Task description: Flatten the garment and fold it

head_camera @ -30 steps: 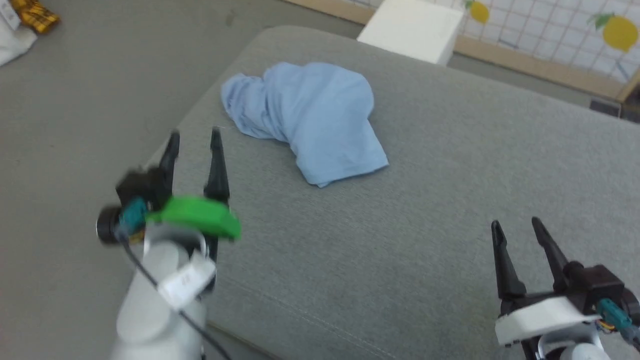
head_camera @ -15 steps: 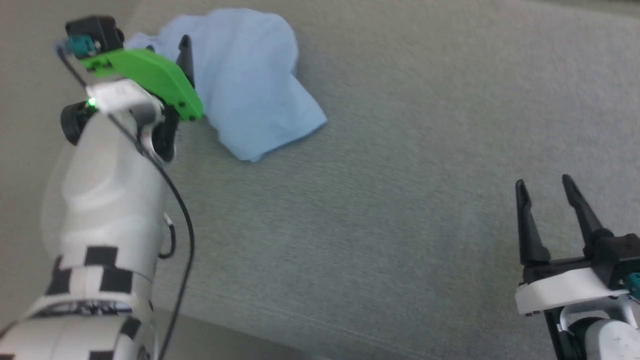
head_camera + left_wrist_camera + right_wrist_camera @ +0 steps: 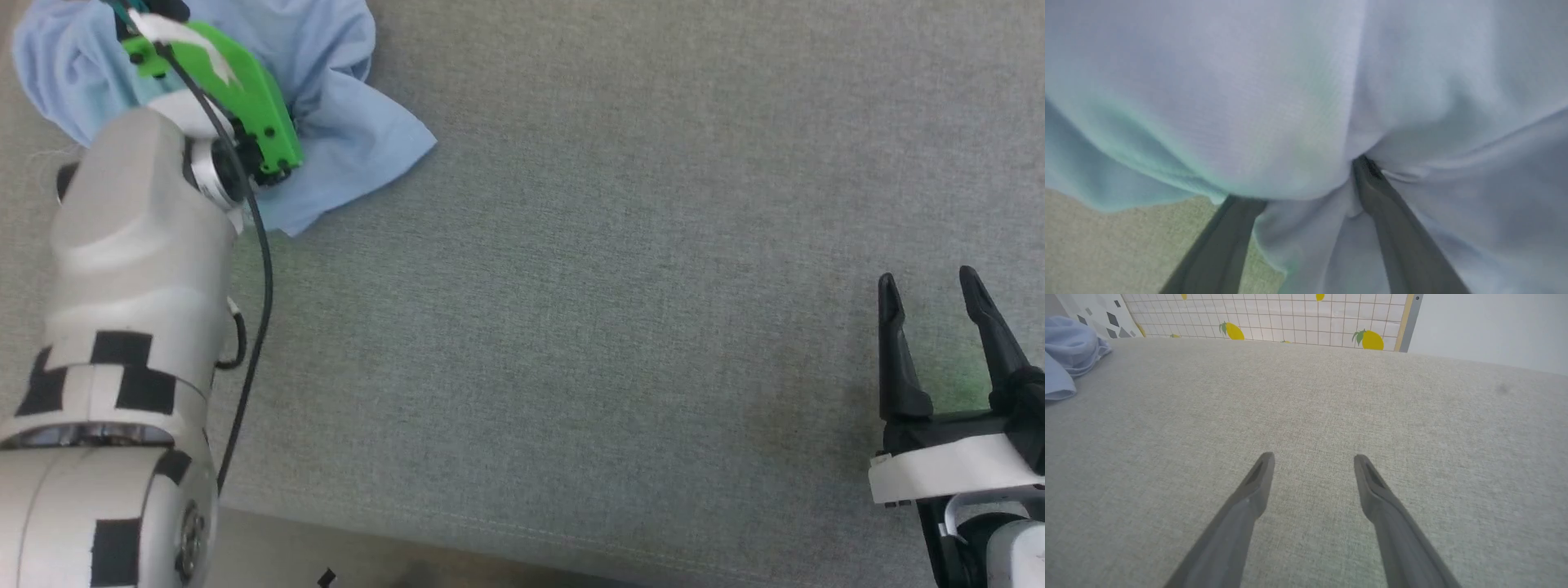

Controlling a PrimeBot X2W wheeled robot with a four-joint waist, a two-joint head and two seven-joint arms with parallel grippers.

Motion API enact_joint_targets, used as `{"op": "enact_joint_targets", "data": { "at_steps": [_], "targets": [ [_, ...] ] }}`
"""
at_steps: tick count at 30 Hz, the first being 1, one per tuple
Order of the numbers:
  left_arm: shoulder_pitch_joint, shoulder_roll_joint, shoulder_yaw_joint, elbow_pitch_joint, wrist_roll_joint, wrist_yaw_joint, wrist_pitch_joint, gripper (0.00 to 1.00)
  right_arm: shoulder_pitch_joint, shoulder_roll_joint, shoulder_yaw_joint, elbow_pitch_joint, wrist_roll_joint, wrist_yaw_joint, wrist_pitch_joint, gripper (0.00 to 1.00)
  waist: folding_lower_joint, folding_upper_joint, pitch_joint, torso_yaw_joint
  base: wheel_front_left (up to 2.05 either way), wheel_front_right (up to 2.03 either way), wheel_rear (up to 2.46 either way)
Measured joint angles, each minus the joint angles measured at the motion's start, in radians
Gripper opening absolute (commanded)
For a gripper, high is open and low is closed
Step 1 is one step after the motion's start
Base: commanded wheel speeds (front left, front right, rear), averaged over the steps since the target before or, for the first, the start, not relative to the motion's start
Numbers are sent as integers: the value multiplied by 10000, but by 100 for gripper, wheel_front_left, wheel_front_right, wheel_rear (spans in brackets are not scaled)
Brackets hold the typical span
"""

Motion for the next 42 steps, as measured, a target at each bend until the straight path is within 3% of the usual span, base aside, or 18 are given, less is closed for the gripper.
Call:
{"op": "enact_joint_targets", "data": {
  "at_steps": [1,2,3,6,13,21,32,36,42],
  "targets": [
    [-58,15,10,15,-15,0,125,100,-2,-2,13,-2,-2,0,0,100,0,0,85,-24,0,0,0],
    [-108,31,12,15,-25,2,192,71,-2,0,25,4,-2,0,0,100,0,0,144,-35,0,0,0],
    [-135,36,46,-23,-65,0,150,0,-3,-2,40,8,-2,0,2,100,0,0,197,-37,0,0,0],
    [-134,-27,205,-169,-314,-192,-238,0,-14,0,79,25,-2,0,2,100,0,0,229,29,0,0,0],
    [115,-297,405,-587,-556,-274,-2353,0,-50,0,186,357,17,0,-52,100,1,-1,-190,186,0,0,0],
    [-582,324,351,-1649,-453,-773,-3910,0,-51,0,466,1346,479,0,-500,100,1,-1,-1247,241,0,0,0],
    [-2085,782,-144,-3208,-96,-1302,-4773,0,45,2,790,2548,1122,0,-1081,100,0,-1,-3059,115,0,0,0],
    [-2320,696,-347,-3294,-119,-1507,-4391,0,153,-2,878,2855,1275,0,-1195,100,0,-1,-3668,-16,0,0,0],
    [-2576,46,-673,-3701,-719,-1787,-4009,0,252,4,959,3149,1350,0,-1300,100,0,-1,-4279,-472,0,0,0]
  ]
}}
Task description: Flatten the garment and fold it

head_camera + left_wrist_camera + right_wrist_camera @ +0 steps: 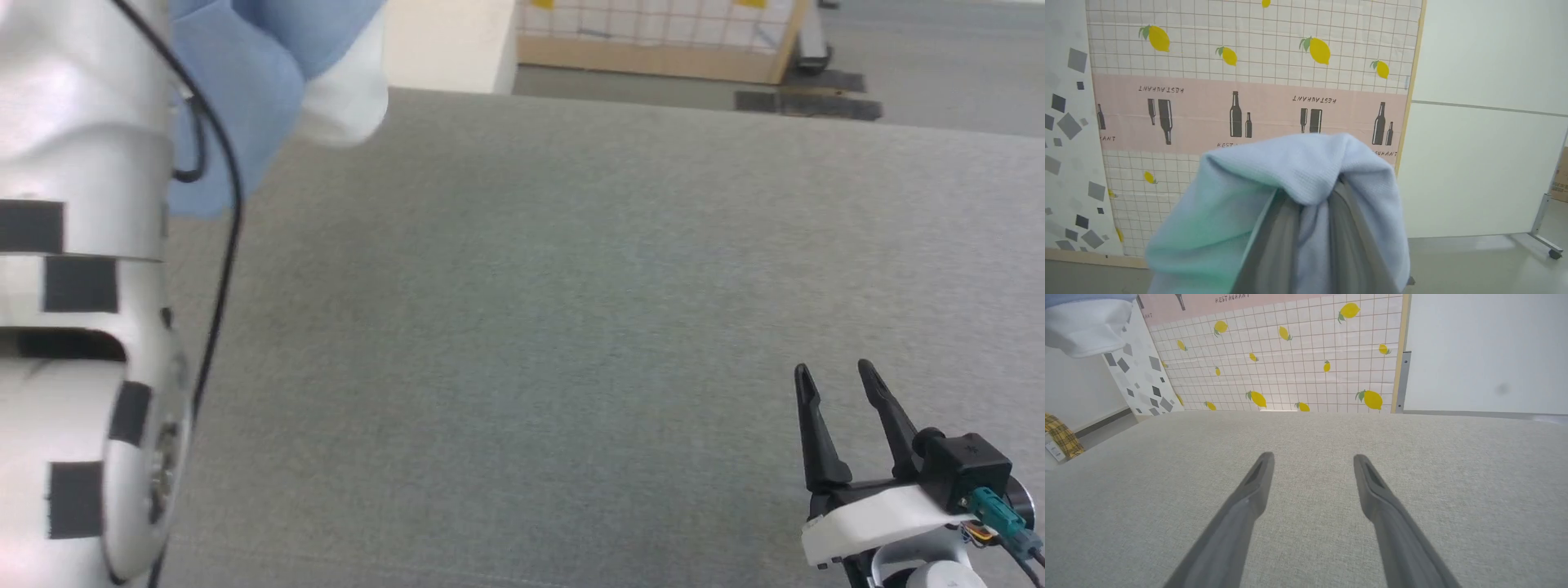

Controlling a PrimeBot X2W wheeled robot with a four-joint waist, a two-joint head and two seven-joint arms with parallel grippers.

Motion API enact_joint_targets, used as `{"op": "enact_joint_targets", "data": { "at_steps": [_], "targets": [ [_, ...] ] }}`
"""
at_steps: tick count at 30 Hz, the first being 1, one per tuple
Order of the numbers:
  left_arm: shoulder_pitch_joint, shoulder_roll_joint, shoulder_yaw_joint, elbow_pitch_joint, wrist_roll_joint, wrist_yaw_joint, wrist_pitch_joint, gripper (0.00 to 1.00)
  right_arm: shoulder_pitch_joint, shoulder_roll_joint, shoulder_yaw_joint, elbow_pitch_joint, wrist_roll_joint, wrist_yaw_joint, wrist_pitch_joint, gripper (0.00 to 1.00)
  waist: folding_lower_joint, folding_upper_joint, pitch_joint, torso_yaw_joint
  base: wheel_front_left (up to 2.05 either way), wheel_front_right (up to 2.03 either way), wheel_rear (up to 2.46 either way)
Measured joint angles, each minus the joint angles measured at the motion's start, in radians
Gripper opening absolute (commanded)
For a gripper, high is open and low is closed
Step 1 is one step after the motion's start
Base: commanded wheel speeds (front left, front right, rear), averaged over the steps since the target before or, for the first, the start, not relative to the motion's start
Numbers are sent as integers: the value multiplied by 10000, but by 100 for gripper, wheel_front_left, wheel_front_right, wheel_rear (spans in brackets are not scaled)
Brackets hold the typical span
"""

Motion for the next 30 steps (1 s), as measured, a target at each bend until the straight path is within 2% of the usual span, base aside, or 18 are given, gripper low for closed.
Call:
{"op": "enact_joint_targets", "data": {
  "at_steps": [8,16,21,30],
  "targets": [
    [479,-771,-527,-441,-825,-125,474,0,86,-6,-345,77,-31,0,-21,100,0,0,-429,-994,0,0,0],
    [2233,-1231,-1409,-874,-1923,-127,757,0,208,-8,-523,-2,-102,0,79,100,0,1,-532,-1981,0,0,0],
    [3520,-1290,-2577,-332,-2128,-100,1250,0,207,-12,-499,-35,-96,0,77,100,0,1,-330,-2357,0,0,0],
    [5546,-1306,-4968,1471,-2008,247,2491,0,118,-6,-405,17,10,0,-8,100,0,0,459,-2724,0,0,0]
  ]
}}
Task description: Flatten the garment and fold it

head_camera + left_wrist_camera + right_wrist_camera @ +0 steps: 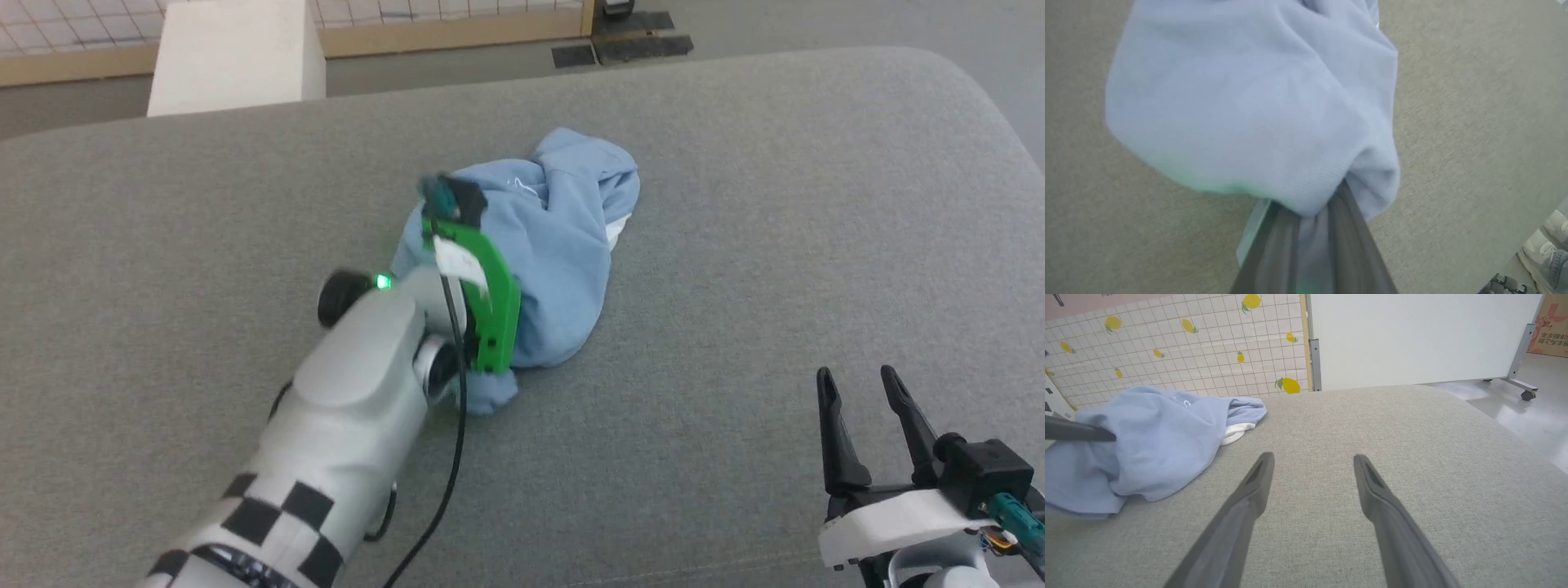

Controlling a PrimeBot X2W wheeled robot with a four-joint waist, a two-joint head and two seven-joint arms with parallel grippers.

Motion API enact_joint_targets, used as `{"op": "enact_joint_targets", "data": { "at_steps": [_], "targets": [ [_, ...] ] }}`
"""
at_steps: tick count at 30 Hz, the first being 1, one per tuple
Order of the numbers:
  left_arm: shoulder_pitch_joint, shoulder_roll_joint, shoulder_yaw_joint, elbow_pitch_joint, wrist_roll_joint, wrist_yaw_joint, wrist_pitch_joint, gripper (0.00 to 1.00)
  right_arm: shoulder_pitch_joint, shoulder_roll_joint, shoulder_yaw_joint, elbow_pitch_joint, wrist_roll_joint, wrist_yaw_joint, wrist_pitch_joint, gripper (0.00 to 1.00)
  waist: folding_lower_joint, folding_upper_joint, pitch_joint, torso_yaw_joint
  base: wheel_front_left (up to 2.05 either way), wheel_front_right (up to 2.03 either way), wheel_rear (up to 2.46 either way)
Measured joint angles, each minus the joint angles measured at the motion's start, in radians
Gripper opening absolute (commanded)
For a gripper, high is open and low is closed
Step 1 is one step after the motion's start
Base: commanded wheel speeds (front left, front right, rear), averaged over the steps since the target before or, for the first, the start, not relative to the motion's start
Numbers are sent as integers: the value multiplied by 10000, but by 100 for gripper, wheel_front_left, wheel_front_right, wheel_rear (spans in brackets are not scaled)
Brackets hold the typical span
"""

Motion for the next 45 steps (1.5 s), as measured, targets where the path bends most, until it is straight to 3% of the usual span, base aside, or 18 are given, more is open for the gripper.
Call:
{"op": "enact_joint_targets", "data": {
  "at_steps": [7,8,9,13,19,26,33,38,45],
  "targets": [
    [731,4,-972,8,-955,276,623,0,-158,-4,-2,153,17,0,-102,100,1,0,436,-105,0,0,0],
    [752,21,-1007,-123,-1152,316,612,38,-175,-4,10,190,21,0,-102,100,0,0,429,-92,0,0,0],
    [782,33,-1035,-257,-1313,359,527,100,-176,-2,12,221,33,0,-104,100,0,0,409,-81,0,0,0],
    [820,-15,-1053,-903,-2284,489,286,100,-169,-12,-65,328,46,0,-117,100,1,0,254,86,0,0,0],
    [586,44,-77,-1511,-2938,794,-909,100,-152,-4,-186,370,50,0,-188,100,1,0,-158,540,0,0,0],
    [442,932,1634,-2633,-3421,1220,-3166,100,-51,-4,-391,387,79,0,-186,100,1,0,-746,1171,0,0,0],
    [1548,2412,2429,-3896,-2405,1756,-6128,100,-37,0,-744,351,73,0,-188,100,0,0,-1170,1680,0,0,0],
    [2985,3411,2303,-4777,-928,2263,-6702,100,-40,0,-1024,303,19,0,-188,100,1,0,-1382,1851,0,0,0],
    [5006,3561,2483,-5965,-44,2489,-6778,100,-3,-2,-1124,280,-38,0,-186,100,0,-1,-1607,1877,0,0,0]
  ]
}}
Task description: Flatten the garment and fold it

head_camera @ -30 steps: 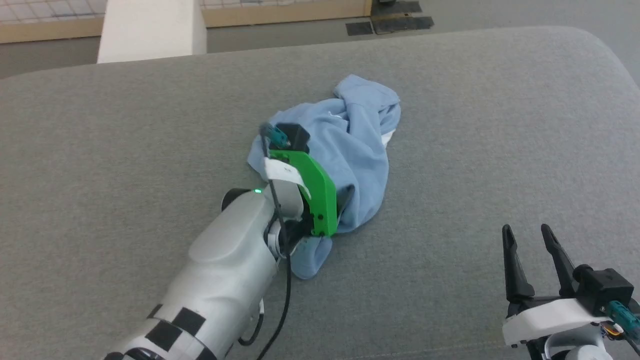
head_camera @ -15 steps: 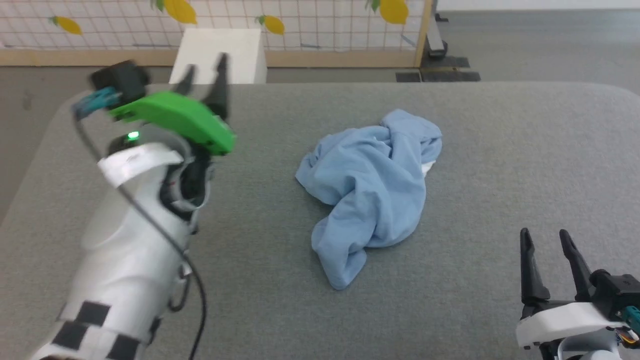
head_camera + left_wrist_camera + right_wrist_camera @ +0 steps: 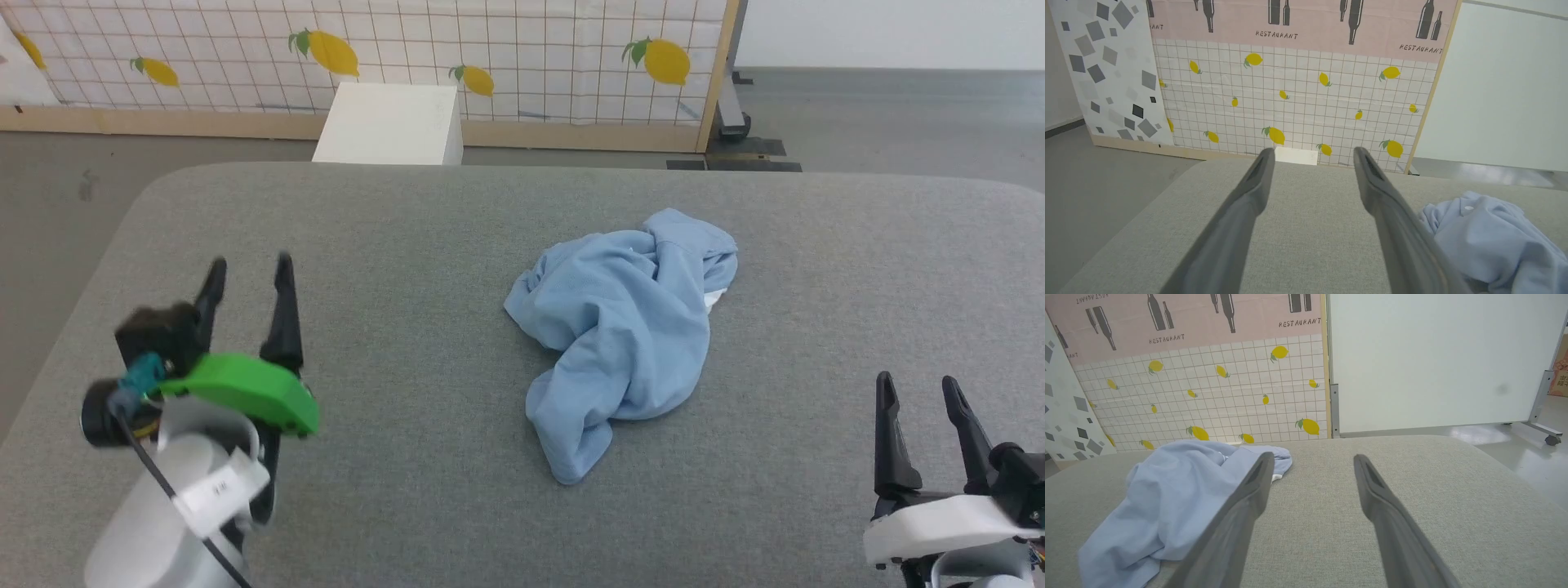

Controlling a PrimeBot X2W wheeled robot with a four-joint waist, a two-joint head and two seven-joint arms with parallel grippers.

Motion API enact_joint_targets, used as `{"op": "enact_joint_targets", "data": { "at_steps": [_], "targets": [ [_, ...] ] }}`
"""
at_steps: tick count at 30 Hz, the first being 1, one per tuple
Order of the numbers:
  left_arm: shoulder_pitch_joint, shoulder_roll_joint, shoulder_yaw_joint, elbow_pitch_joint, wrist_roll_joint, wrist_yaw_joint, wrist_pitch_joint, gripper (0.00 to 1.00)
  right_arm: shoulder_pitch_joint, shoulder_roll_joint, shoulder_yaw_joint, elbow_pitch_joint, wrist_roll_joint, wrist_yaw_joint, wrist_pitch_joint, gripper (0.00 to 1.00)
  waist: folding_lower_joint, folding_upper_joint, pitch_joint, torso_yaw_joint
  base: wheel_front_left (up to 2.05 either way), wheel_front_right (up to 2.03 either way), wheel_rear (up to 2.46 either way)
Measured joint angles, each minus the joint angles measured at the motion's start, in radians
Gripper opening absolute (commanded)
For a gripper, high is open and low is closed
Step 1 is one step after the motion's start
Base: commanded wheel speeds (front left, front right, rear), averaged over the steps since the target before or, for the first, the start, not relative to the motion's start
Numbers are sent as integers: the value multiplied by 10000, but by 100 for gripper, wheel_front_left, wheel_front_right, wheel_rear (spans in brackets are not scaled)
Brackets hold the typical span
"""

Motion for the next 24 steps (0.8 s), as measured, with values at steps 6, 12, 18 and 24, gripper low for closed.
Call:
{"op": "enact_joint_targets", "data": {
  "at_steps": [6,12,18,24],
  "targets": [
    [1063,-31,-56,-267,414,-42,2,100,91,0,50,-15,2,0,0,100,0,1,-105,-39,0,0,0],
    [1636,-163,-192,-351,278,-593,2,100,121,2,142,-4,23,0,0,100,0,0,-66,-119,0,0,0],
    [1961,-443,188,-516,236,-669,0,100,250,0,178,31,54,0,-2,100,0,1,-32,-141,0,0,0],
    [2371,-863,621,-596,395,-683,0,100,270,2,286,48,88,0,-2,100,0,0,-11,-181,0,0,0]
  ]
}}
